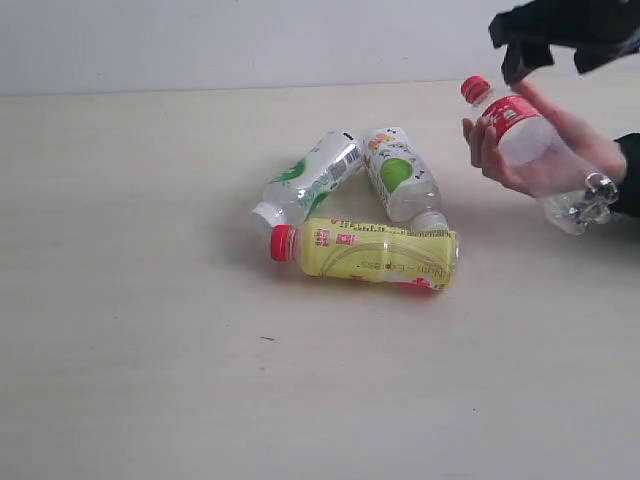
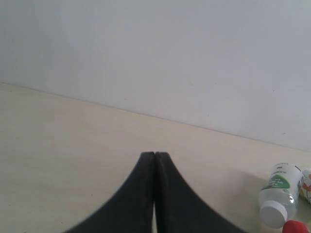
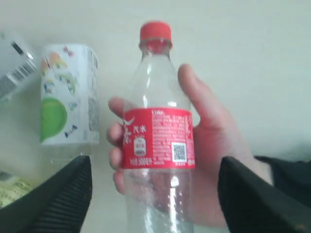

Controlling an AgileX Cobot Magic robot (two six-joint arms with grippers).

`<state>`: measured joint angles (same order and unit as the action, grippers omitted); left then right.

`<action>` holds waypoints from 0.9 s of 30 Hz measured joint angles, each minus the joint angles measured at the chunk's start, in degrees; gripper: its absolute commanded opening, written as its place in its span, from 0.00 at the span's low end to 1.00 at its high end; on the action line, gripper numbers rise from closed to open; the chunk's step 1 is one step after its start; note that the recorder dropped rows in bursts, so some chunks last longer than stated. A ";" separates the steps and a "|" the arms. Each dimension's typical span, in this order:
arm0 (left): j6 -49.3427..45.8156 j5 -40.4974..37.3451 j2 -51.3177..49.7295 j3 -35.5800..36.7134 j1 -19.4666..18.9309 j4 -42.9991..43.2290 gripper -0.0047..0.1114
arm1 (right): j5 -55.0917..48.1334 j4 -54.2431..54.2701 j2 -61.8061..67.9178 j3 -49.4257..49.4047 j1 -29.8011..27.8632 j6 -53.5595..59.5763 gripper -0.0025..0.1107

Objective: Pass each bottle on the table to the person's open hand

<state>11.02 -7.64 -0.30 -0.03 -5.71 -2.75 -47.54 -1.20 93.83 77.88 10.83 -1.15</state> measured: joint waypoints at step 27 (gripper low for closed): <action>0.00 0.00 0.00 0.00 0.00 0.00 0.04 | 25.81 9.36 -36.36 -27.74 0.00 6.66 0.02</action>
<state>11.02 -7.64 -0.30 -0.03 -5.71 -2.75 -21.73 8.16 57.47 50.15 10.83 5.51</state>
